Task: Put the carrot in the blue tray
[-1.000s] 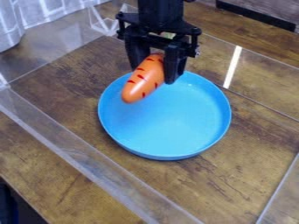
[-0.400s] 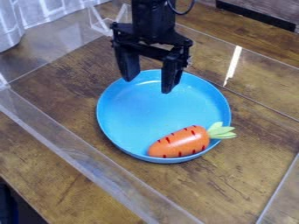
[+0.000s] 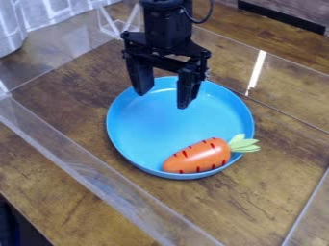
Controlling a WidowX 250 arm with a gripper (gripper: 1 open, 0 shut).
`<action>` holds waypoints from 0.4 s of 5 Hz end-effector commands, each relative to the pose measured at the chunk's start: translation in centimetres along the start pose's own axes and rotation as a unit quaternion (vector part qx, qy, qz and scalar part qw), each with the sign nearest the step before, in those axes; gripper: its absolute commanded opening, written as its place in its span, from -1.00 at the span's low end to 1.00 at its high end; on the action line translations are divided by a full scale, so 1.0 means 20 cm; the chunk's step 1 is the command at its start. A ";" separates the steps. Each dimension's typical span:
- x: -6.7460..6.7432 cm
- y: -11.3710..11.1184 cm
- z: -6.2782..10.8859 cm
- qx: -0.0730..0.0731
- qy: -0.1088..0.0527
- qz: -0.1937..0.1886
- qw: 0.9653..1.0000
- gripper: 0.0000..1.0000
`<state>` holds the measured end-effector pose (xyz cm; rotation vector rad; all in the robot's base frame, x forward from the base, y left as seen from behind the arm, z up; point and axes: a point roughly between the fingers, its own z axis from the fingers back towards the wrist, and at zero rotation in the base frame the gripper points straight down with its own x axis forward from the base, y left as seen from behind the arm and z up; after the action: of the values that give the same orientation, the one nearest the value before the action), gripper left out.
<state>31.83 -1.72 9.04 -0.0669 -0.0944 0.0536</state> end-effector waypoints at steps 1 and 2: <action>0.01 -0.04 0.04 -0.005 -0.017 -0.015 1.000 1.00; 0.00 -0.06 0.03 -0.008 -0.018 -0.023 1.000 1.00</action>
<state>31.63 -2.54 8.64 -0.0772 -0.0971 0.0194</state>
